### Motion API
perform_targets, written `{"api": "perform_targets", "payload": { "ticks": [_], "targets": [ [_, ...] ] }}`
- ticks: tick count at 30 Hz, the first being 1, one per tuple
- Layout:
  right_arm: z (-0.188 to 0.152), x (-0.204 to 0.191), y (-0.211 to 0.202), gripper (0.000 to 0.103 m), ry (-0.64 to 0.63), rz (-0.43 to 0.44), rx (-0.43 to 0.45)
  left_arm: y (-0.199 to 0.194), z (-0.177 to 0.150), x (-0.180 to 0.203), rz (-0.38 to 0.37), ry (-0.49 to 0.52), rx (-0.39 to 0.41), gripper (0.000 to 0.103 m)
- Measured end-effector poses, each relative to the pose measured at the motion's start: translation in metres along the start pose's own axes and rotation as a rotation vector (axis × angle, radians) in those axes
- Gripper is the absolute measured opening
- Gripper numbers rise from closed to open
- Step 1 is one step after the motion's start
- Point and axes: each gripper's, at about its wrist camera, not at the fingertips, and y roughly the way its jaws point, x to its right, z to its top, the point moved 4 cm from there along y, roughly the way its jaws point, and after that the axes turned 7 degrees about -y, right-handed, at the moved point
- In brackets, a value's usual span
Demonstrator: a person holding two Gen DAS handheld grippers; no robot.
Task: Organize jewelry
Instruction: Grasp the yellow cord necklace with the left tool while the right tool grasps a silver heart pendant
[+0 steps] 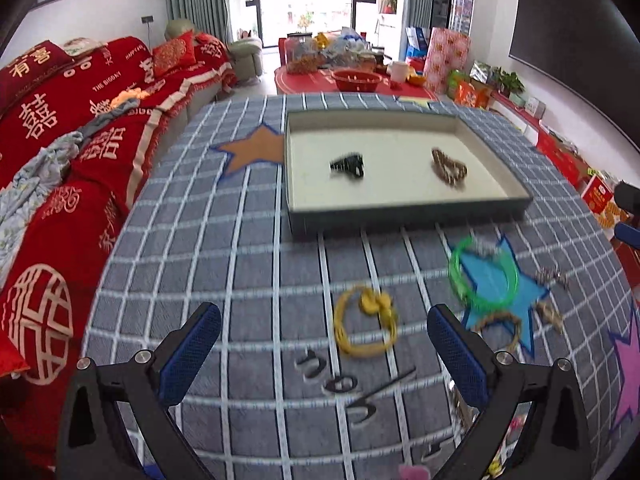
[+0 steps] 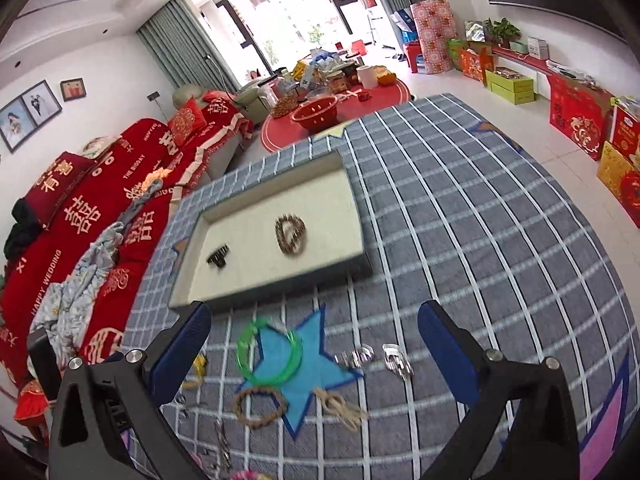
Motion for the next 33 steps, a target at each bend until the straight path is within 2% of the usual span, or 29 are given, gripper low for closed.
{"api": "perform_targets", "payload": {
  "ticks": [7,10,21,26,28,30,31,33],
  "targets": [
    [-0.057,0.017,0.015,0.103,-0.003,-0.112,-0.186,0.009,-0.025,-0.011,0.041,-0.039,-0.042,0.103],
    [-0.071,0.027,0.021,0.103,0.003,-0.157,-0.220,0.013,-0.027,-0.017,0.058,-0.050,-0.047,0.103],
    [-0.057,0.049,0.028,0.103,-0.078,-0.303,-0.216,0.028,-0.012,-0.022,0.037,-0.060,-0.054,0.103],
    [-0.059,0.053,0.045,0.101,-0.101,-0.311,-0.249,0.037,-0.011,-0.018,0.039,-0.044,-0.068,0.103],
    [-0.060,0.051,0.050,0.097,-0.115,-0.307,-0.254,0.042,-0.011,-0.015,0.033,-0.033,-0.084,0.090],
    [-0.060,0.049,0.057,0.089,-0.134,-0.315,-0.265,0.047,-0.012,-0.014,0.031,-0.028,-0.098,0.090],
    [-0.060,0.048,0.060,0.087,-0.151,-0.328,-0.266,0.048,-0.012,-0.013,0.034,-0.024,-0.099,0.086],
    [-0.059,0.043,0.063,0.082,-0.193,-0.348,-0.261,0.050,-0.012,-0.009,0.024,-0.011,-0.098,0.084]
  ]
}}
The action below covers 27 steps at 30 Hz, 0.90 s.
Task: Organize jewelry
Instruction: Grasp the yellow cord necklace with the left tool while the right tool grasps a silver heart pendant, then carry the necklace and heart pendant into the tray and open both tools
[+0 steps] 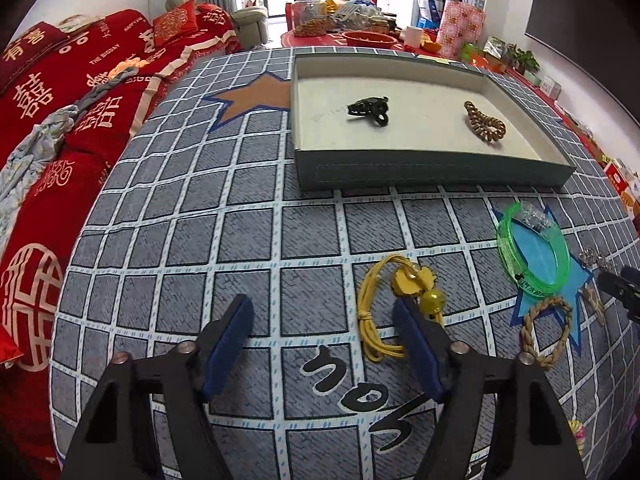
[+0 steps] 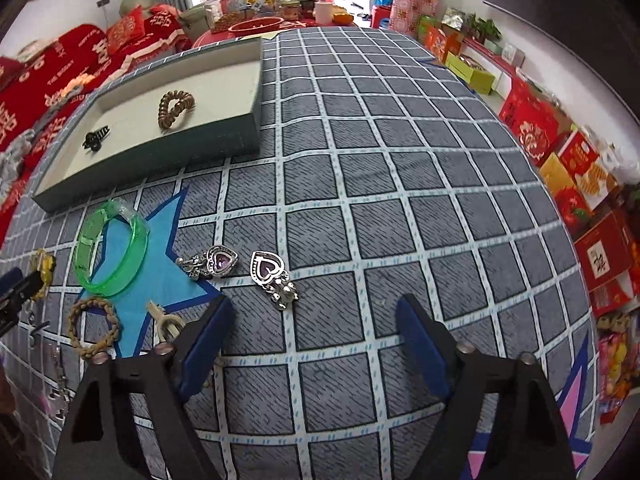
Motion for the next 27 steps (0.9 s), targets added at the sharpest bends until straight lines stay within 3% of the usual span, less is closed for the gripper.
{"api": "perform_targets", "payload": {
  "ticks": [3,6,8,10,12,21,27],
  "targets": [
    [0.003,-0.005,-0.001,0.075,-0.019,0.008,0.009,0.001,0.001,0.006,-0.002,0.018,-0.001,0.084],
    [0.006,-0.009,-0.002,0.065,-0.029,0.018,0.013,0.000,0.002,0.011,-0.022,0.030,-0.001,0.071],
    [0.006,-0.012,-0.005,0.053,-0.039,0.027,0.018,-0.001,0.001,0.017,-0.037,0.049,0.000,0.057],
    [0.006,-0.014,-0.007,0.028,-0.043,0.034,0.021,-0.003,0.000,0.023,-0.050,0.068,0.003,0.030],
    [0.005,-0.013,-0.009,0.018,-0.035,0.033,0.022,-0.004,-0.001,0.027,-0.060,0.085,0.002,0.019],
    [0.003,0.003,-0.030,0.017,0.071,0.139,0.076,-0.037,0.001,0.030,-0.164,0.068,0.054,0.019],
    [0.015,0.004,-0.053,0.016,0.088,0.184,0.129,-0.056,0.011,0.029,-0.183,0.064,0.094,0.019]
  ]
}}
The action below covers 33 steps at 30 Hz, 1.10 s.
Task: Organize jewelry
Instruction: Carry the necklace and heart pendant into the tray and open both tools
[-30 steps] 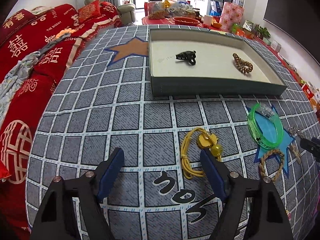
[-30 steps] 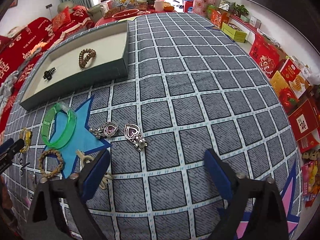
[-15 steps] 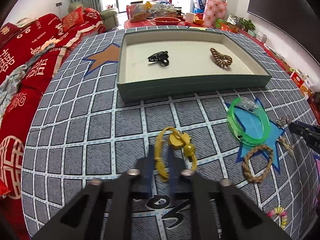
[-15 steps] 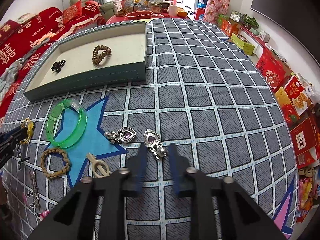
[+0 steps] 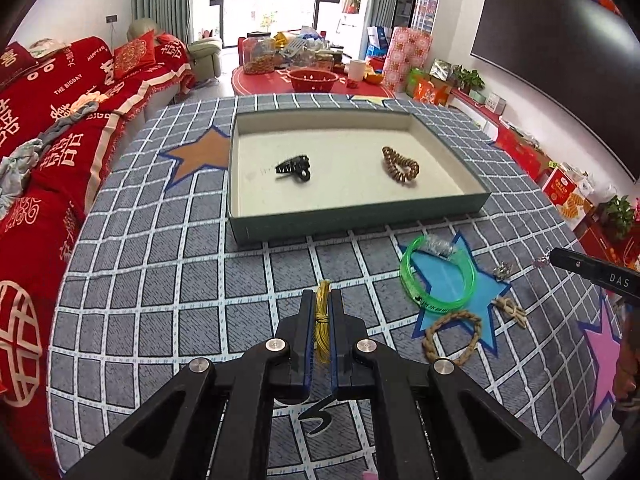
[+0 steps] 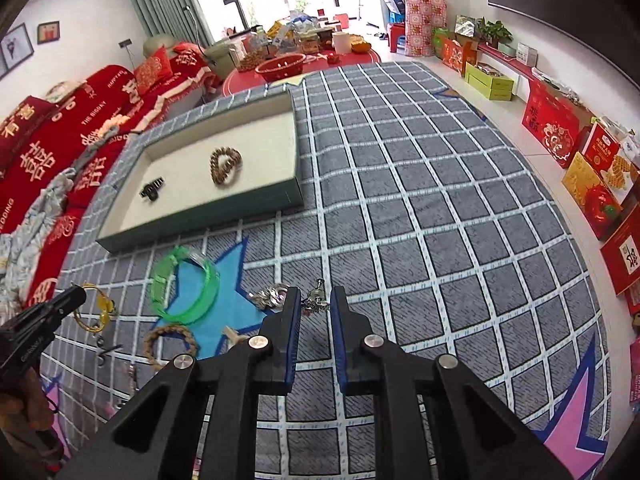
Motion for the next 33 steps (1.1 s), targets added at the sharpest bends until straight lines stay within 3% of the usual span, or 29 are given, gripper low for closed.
{"api": "perform_targets", "payload": {
  "ticks": [12,20,26,33],
  "targets": [
    [0.046,-0.022,-0.016,0.016,-0.020,0.088,0.060,-0.023,0.043,0.005,-0.040,-0.003,0.064,0.019],
    [0.107,-0.035,0.001,0.016,-0.035,0.154,0.070,-0.014,0.096,0.008,-0.015,-0.016,0.116,0.019],
    [0.144,-0.042,0.033,0.016,-0.043,0.160,0.051,0.019,0.134,0.008,0.015,-0.040,0.121,0.019],
    [0.170,-0.048,0.082,0.016,-0.050,0.157,0.028,0.084,0.158,0.007,0.045,-0.050,0.061,0.019]
  ]
}}
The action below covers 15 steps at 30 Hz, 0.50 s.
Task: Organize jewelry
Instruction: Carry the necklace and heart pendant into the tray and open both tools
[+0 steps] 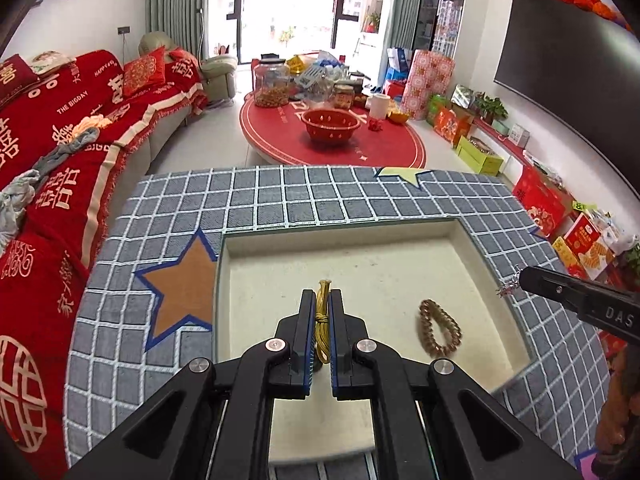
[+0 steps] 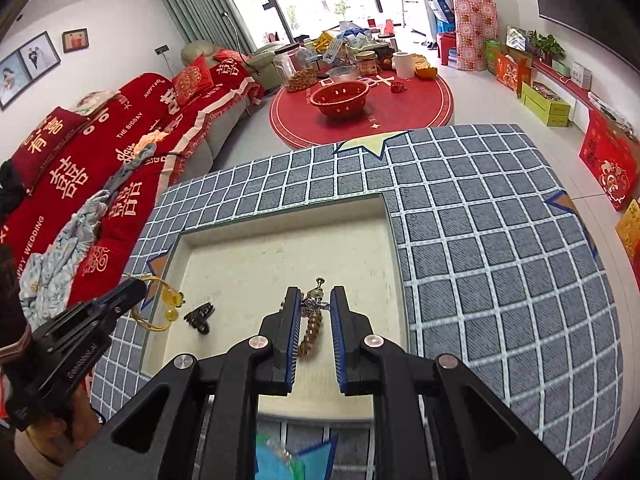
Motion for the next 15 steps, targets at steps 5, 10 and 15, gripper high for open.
{"api": "perform_targets", "payload": {
  "ticks": [5,10,15],
  "targets": [
    [0.004,0.007,0.031,0.016,0.008,-0.020,-0.022,0.043,0.001,0.008,0.019,0.011,-0.038,0.019],
    [-0.005,0.016,0.061,0.016,0.031,-0.032,-0.061,0.066,-0.011,0.019,0.047,0.060,-0.069,0.019],
    [-0.019,0.019,0.073,0.016,0.030,-0.037,-0.098,0.075,-0.021,0.022,0.093,0.091,-0.070,0.019]
  ]
}}
